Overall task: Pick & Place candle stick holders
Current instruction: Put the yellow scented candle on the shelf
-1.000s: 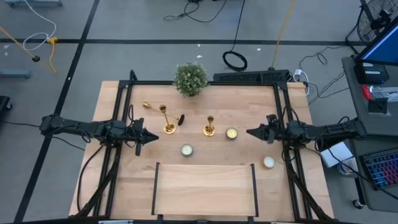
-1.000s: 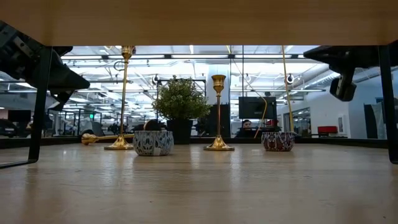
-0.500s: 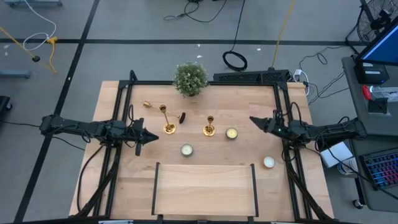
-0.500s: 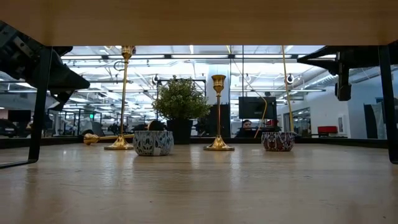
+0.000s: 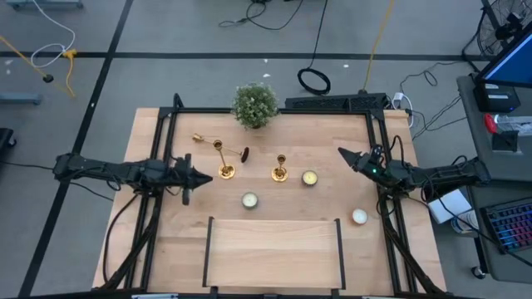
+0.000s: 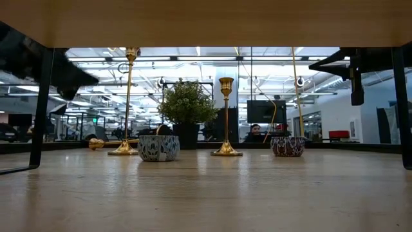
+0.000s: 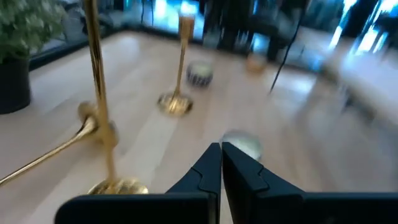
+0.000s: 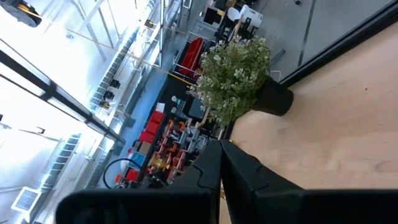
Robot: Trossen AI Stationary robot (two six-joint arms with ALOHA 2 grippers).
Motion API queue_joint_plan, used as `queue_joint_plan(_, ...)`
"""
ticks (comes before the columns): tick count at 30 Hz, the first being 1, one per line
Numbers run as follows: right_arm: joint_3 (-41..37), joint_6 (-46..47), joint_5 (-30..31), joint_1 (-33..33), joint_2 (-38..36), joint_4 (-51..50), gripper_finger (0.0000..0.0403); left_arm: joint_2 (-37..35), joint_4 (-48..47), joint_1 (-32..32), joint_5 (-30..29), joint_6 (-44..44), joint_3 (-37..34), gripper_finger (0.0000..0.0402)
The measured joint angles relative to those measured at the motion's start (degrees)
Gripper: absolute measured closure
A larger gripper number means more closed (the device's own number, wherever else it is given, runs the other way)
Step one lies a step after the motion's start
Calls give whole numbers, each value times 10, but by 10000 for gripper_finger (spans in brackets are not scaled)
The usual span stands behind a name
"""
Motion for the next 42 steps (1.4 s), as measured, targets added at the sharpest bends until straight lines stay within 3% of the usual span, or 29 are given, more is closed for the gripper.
queue_joint_plan(7,0,3,0,0,0,0,399,0,268,0,-50,-239,0,385)
queue_joint_plan(14,0,3,0,0,0,0,399,0,509,0,-124,-271,0,385)
queue_joint_plan(17,0,0,0,0,0,0,399,0,574,0,-113,-281,2,385)
queue_joint_plan(21,0,-1,0,0,0,-1,399,0,592,0,-45,-284,33,385)
queue_joint_plan(28,0,-1,0,0,0,-3,399,34,465,0,110,-271,165,385)
queue_joint_plan(37,0,-1,0,0,1,-6,399,146,46,0,212,-230,396,385)
queue_joint_plan(42,0,-1,-2,0,1,-6,399,182,-206,0,193,-224,485,385)
